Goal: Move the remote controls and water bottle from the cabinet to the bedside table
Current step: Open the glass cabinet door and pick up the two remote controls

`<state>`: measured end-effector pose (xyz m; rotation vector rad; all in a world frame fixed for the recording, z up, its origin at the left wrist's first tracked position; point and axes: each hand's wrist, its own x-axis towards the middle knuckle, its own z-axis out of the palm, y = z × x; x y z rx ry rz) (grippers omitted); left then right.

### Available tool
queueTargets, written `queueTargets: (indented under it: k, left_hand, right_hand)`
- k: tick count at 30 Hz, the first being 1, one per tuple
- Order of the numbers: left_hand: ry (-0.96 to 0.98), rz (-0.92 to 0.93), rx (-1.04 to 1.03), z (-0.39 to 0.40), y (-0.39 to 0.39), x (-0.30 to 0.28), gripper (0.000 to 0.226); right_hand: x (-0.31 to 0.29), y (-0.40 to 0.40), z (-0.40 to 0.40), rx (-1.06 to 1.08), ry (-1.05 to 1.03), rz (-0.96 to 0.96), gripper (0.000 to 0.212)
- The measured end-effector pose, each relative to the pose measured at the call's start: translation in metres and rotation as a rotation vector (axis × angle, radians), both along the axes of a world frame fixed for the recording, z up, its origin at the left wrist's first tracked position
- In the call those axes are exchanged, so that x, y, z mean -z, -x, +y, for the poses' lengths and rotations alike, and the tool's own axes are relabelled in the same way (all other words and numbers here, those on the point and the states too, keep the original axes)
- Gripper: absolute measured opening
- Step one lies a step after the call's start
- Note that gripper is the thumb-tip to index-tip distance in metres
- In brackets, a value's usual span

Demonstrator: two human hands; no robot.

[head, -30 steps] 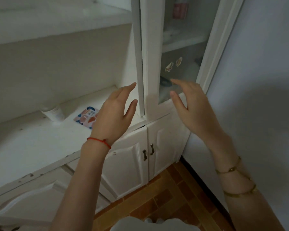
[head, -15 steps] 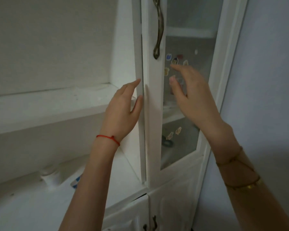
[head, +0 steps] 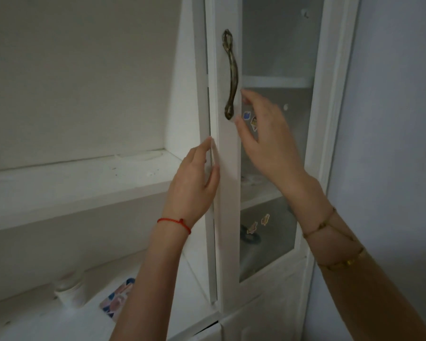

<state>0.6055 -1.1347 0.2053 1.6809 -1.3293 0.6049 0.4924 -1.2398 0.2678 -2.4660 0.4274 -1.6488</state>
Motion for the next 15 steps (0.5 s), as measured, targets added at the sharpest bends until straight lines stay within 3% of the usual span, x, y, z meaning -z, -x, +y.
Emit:
queueTargets:
  k: [15]
  left_hand:
    - [0.056, 0.075, 0.052, -0.022, 0.002, 0.011, 0.059]
  right_hand:
    - [-0.02, -0.026, 0.002, -0.112, -0.07, 0.004, 0.081]
